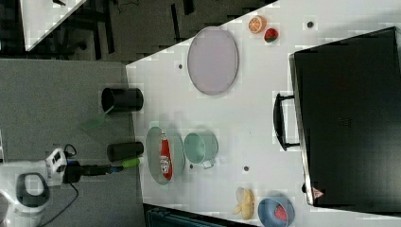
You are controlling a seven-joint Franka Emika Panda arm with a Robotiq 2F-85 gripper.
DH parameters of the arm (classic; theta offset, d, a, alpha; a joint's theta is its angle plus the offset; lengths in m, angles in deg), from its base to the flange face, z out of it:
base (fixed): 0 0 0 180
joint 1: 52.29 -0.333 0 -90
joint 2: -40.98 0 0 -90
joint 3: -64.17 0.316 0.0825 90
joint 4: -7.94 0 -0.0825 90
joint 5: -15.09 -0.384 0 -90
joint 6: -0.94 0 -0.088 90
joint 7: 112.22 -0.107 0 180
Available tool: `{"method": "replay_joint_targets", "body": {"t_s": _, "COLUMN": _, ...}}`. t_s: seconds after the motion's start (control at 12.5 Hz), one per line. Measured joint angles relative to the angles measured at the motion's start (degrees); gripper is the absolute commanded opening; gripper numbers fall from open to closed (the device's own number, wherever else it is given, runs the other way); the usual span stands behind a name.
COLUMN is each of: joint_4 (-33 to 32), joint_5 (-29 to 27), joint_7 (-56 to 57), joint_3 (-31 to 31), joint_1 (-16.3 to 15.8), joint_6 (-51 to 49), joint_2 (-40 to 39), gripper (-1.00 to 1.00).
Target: Pick ketchup from strainer and place it on the table
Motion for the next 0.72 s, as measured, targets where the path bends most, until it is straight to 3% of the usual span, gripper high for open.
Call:
{"method": "replay_joint_targets", "body": {"t_s": 0.16, "joint_4": -4.81, "joint_5": -0.1, "joint_7": -0.01, "joint_3": 2.29, "joint_1": -0.44, "joint_6": 9.99, "joint_2": -1.28, "gripper": 1.0}}
{"method": "replay_joint_targets", "body": {"t_s": 0.48, "joint_4": -14.1, "joint_5": 1.42, "joint_7": -0.06, "joint_3": 1.15, "joint_1": -1.52, "joint_6": 30.86, "joint_2": -8.55, "gripper": 1.0}}
{"method": "replay_joint_targets", "body": {"t_s": 0.72, "joint_4": -18.58, "joint_5": 3.6, "joint_7": -0.17, "joint_3": -0.53, "joint_1": -0.49, "joint_6": 38.64, "joint_2": -15.68, "gripper": 1.0}}
